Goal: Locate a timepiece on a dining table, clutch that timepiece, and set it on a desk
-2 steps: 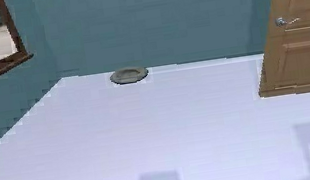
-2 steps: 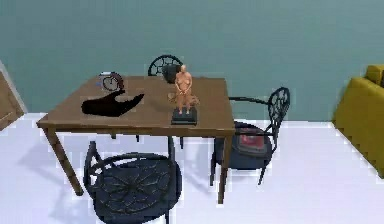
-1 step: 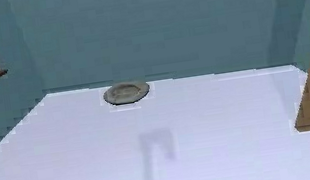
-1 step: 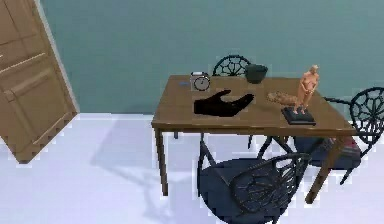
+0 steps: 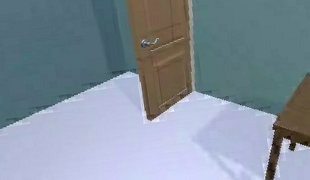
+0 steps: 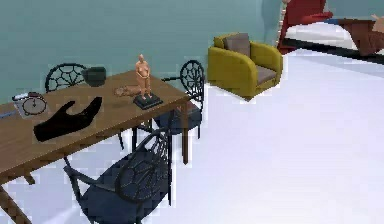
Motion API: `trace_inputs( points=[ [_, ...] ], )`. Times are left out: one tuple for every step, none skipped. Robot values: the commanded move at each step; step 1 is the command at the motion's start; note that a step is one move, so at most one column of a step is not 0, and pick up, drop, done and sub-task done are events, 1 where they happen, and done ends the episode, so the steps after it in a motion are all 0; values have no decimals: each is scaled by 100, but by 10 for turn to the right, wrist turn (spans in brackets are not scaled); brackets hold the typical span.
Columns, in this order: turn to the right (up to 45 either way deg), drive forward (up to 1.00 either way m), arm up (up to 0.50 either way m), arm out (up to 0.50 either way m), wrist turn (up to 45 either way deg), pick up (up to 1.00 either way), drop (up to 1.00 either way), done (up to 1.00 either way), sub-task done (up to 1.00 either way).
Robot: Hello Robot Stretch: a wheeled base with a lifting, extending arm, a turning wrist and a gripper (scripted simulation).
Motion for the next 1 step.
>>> trace_inputs(
  points=[
    [0, 55, 0, 0, 0, 0, 0, 0, 0]
  ],
)
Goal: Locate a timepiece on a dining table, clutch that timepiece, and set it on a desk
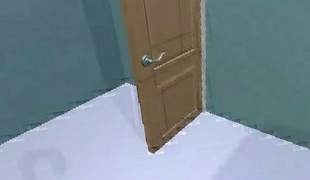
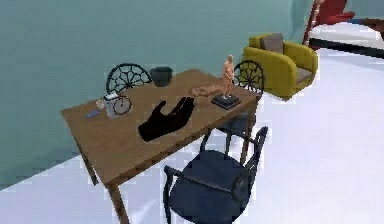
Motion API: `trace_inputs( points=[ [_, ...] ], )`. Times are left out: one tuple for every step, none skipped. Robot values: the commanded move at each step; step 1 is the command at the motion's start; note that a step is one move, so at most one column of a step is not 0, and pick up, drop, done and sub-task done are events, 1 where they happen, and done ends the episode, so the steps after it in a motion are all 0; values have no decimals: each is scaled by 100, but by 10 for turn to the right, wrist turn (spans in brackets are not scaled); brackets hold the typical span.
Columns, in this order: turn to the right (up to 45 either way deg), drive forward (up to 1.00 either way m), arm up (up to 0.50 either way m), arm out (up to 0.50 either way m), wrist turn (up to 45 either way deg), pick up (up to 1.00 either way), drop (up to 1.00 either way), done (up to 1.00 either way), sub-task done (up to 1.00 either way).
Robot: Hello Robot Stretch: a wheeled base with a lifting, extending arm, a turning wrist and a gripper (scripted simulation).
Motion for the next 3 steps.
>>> trace_inputs(
  points=[
    [-180, 0, 0, 0, 0, 0, 0, 0, 0],
    [450, 0, 0, 0, 0, 0, 0, 0, 0],
    [120, 0, 0, 0, 0, 0, 0, 0, 0]
  ],
)
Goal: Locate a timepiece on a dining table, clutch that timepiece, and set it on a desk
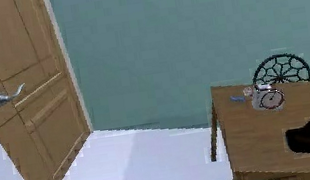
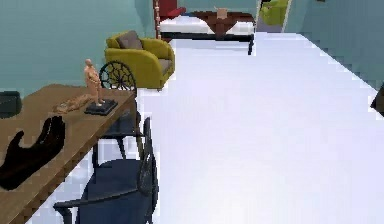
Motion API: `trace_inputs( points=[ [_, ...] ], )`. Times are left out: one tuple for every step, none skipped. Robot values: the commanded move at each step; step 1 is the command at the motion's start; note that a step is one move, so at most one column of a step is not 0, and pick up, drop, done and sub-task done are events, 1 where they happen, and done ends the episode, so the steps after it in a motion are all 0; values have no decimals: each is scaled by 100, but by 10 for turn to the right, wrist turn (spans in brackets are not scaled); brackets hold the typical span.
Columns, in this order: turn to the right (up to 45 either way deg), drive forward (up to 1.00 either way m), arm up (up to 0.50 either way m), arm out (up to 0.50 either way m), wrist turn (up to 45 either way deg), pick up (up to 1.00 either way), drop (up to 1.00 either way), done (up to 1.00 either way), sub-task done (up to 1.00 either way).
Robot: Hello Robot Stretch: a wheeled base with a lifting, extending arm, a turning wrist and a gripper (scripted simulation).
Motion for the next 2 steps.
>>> trace_inputs(
  points=[
    [0, 55, 0, 0, 0, 0, 0, 0, 0],
    [30, 0, 0, 0, 0, 0, 0, 0, 0]
  ],
)
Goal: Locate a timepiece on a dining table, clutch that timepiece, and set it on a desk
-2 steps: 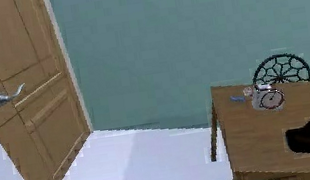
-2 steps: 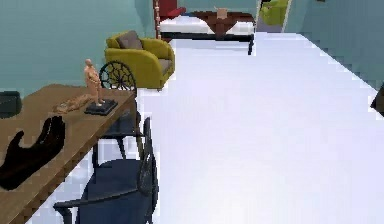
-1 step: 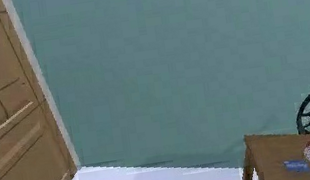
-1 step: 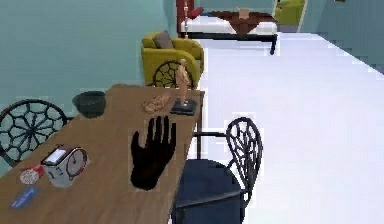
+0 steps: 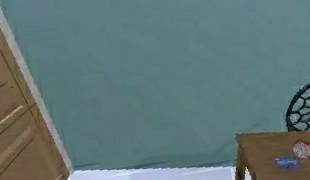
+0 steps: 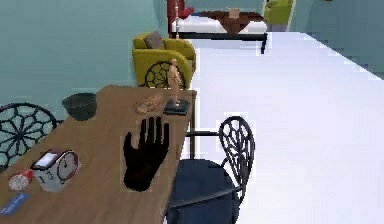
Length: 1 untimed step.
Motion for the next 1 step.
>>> trace_inputs(
  points=[
    [-450, 0, 0, 0, 0, 0, 0, 0, 0]
  ],
)
